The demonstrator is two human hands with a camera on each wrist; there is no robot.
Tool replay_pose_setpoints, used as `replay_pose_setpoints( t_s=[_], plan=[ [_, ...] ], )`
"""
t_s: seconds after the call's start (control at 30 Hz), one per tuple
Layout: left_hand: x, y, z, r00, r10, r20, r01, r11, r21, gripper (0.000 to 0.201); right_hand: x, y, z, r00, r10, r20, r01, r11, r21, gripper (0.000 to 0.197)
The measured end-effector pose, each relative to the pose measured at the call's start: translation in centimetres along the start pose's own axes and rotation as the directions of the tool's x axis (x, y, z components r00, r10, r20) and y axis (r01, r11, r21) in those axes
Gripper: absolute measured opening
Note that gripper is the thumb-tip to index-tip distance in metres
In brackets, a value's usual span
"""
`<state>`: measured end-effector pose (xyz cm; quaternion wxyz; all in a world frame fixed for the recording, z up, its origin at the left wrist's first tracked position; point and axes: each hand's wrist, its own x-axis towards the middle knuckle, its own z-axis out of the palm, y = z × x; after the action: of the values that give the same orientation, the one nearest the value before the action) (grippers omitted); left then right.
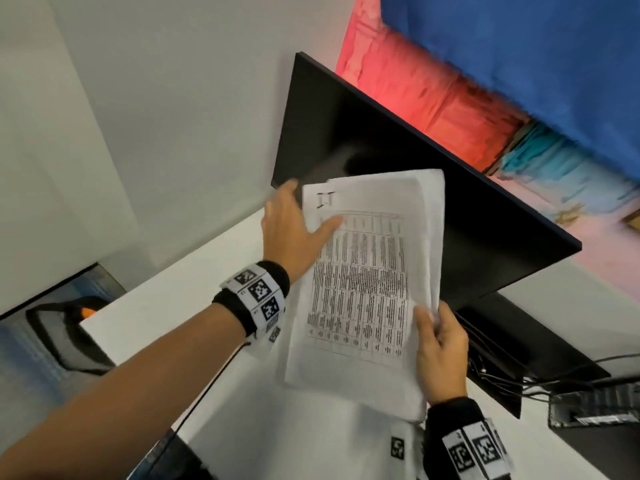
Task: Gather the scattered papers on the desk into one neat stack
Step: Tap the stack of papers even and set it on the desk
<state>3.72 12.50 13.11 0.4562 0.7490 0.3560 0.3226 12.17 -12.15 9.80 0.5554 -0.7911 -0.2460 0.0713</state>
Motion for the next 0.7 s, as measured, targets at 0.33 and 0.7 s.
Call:
replay_pose_setpoints(
  t_s=[0.33, 0.7],
  plan=[
    [-5.4, -14.7, -4.5, 0.775, -0.437, 0.456, 0.545, 0.828, -0.132, 0.054, -2.8, 2.6, 9.8, 0.777, 0.530, 0.339, -0.617, 0.749, 0.242, 0.028],
    [0.8, -21.2, -10.6, 0.821, -0.531, 0.211, 0.393, 0.793, 0.466, 0.051, -2.7, 1.8, 13.9, 0.681, 0.579, 0.448, -0.571, 0.803, -0.169, 0.019]
  ],
)
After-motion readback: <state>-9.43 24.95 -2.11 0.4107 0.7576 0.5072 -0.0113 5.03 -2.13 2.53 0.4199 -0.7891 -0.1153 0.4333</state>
